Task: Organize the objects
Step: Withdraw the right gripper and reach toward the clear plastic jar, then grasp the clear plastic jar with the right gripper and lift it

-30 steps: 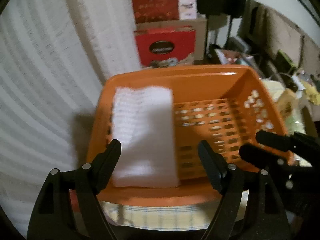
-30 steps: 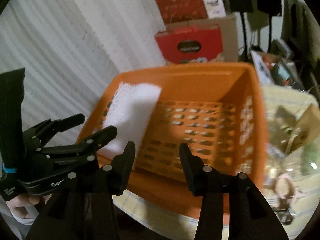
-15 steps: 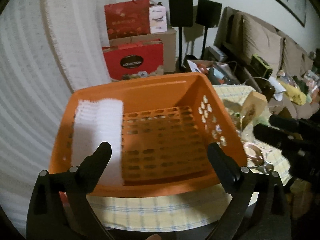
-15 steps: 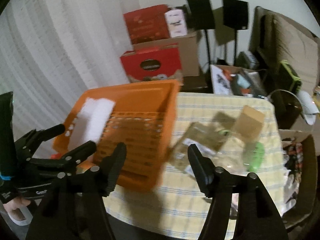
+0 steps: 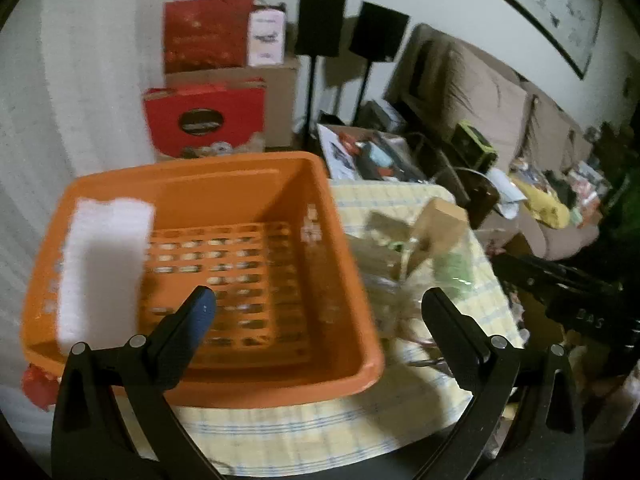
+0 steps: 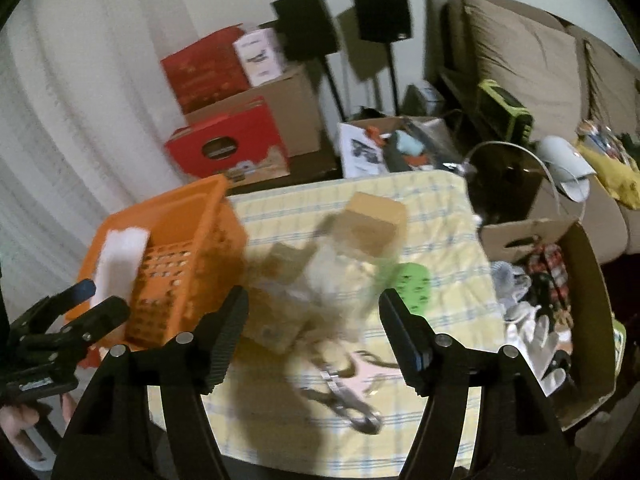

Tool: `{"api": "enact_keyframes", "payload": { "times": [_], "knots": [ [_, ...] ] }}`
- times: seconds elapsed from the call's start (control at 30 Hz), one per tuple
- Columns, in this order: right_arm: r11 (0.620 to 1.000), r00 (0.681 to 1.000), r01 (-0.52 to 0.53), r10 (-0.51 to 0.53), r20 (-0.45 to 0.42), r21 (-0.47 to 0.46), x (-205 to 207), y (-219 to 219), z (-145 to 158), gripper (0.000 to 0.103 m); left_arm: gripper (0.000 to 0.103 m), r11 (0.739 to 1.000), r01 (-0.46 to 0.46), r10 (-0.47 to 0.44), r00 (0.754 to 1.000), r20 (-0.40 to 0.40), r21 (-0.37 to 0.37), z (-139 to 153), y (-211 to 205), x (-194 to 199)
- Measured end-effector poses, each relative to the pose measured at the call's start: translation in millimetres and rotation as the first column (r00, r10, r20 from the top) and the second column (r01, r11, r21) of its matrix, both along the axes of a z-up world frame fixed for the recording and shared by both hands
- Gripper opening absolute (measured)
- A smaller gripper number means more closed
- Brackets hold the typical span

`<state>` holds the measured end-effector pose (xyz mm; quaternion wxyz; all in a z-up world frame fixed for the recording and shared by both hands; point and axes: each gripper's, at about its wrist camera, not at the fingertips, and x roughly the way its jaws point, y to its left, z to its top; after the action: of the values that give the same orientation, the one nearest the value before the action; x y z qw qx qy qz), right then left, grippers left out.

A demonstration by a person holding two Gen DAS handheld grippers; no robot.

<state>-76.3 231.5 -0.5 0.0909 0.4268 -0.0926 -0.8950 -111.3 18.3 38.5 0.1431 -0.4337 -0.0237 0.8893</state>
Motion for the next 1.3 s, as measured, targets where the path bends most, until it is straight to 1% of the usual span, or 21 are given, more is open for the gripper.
{"api": "enact_keyframes", "payload": {
  "times": [0.17, 0.37, 0.6, 0.93, 1.13, 1.3],
  "knots": [
    [0.999, 0.999, 0.043, -0.043, 0.017, -0.011, -2, 27, -8, 0.069, 0.103, 0.999, 0.044, -0.044, 0.999, 0.027, -0.021, -7, 38, -11],
    [0.997, 0.997, 0.077, -0.076, 0.035, -0.030, -10, 53, -13, 0.069, 0.103, 0.996, 0.084, -0.082, 0.995, 0.059, -0.030, -19, 80, -22],
    [0.993, 0.994, 0.098, -0.095, 0.054, -0.066, -26, 75, -14, 0.069, 0.103, 0.990, 0.115, -0.110, 0.992, 0.060, -0.077, -30, 113, -29],
    [0.990, 0.993, 0.080, -0.069, 0.097, -0.116, -60, 80, -19, 0.069, 0.103, 0.983, 0.140, -0.133, 0.989, 0.065, -0.119, -47, 147, -38],
    [0.983, 0.989, 0.061, -0.036, 0.140, -0.175, -90, 76, -33, 0.069, 0.103, 0.977, 0.163, -0.153, 0.985, 0.078, -0.140, -58, 165, -41],
    [0.973, 0.986, 0.058, -0.021, 0.166, -0.224, -107, 72, -46, 0.069, 0.103, 0.971, 0.177, -0.165, 0.982, 0.087, -0.163, -66, 174, -46]
  ]
}}
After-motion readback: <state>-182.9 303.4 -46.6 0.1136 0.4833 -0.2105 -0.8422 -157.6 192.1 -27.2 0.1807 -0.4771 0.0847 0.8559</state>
